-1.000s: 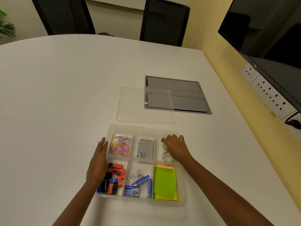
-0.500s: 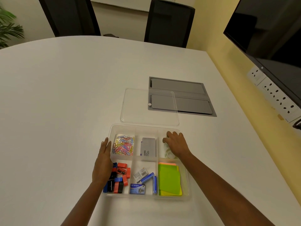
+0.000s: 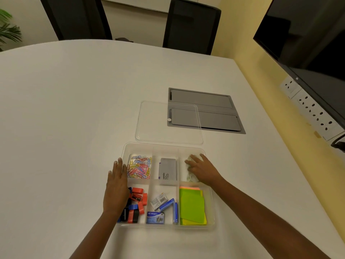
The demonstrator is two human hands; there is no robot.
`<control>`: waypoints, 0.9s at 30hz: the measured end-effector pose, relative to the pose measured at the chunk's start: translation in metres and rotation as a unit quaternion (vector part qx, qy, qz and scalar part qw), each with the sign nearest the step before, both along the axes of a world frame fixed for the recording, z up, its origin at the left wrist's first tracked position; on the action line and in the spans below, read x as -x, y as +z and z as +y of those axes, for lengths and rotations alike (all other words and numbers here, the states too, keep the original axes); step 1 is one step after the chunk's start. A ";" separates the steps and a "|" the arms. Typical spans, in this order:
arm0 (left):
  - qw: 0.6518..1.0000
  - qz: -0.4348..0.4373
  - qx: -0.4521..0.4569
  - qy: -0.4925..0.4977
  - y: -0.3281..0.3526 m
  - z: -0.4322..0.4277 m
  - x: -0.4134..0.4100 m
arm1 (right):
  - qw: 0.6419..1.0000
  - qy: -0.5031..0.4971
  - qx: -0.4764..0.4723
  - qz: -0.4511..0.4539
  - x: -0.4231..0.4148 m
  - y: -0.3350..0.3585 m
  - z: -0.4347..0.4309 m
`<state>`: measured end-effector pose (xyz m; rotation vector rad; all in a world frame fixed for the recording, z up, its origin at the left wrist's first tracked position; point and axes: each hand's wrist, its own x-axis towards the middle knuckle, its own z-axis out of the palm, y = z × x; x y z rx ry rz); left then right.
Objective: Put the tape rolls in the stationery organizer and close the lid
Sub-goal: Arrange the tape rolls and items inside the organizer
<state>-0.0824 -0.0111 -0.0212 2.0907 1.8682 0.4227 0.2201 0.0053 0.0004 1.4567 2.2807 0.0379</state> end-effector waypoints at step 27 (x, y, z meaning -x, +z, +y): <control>0.999 -0.029 0.017 -0.042 0.000 -0.005 0.011 | 0.999 -0.006 0.045 0.029 0.015 0.019 -0.023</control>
